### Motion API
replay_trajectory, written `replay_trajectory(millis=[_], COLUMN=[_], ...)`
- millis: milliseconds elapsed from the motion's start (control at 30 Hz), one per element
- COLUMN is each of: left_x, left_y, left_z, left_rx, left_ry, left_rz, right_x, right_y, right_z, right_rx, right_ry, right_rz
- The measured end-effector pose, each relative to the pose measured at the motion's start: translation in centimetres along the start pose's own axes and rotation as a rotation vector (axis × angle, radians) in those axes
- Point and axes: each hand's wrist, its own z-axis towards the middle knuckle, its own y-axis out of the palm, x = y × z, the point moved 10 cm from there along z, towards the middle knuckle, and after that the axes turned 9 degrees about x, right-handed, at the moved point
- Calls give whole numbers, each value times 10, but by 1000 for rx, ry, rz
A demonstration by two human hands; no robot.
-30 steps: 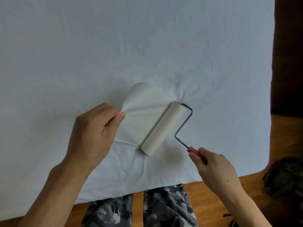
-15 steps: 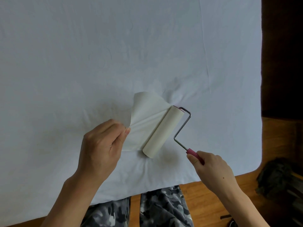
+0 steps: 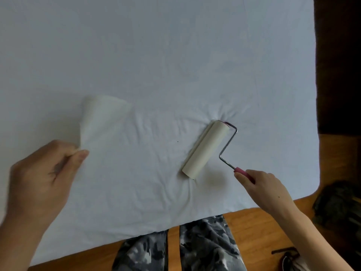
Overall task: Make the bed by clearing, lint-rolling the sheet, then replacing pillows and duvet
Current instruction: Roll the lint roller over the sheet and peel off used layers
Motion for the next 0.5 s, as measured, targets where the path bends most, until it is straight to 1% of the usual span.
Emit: replay_trajectory(millis=[100, 133, 300, 500], left_x=[54, 60, 78, 111], left_y=[13, 14, 27, 38], left_z=[8, 9, 21, 15], left_rx=[-19, 4, 8, 26], left_ry=[127, 164, 268, 385], left_rz=[-59, -46, -66, -28], right_x=[-5, -6, -5, 7], right_y=[-1, -3, -12, -27], right_z=[-3, -4, -11, -43], right_rx=[16, 25, 117, 249], right_ry=[-16, -24, -43, -88], right_rz=[-14, -20, -15, 20])
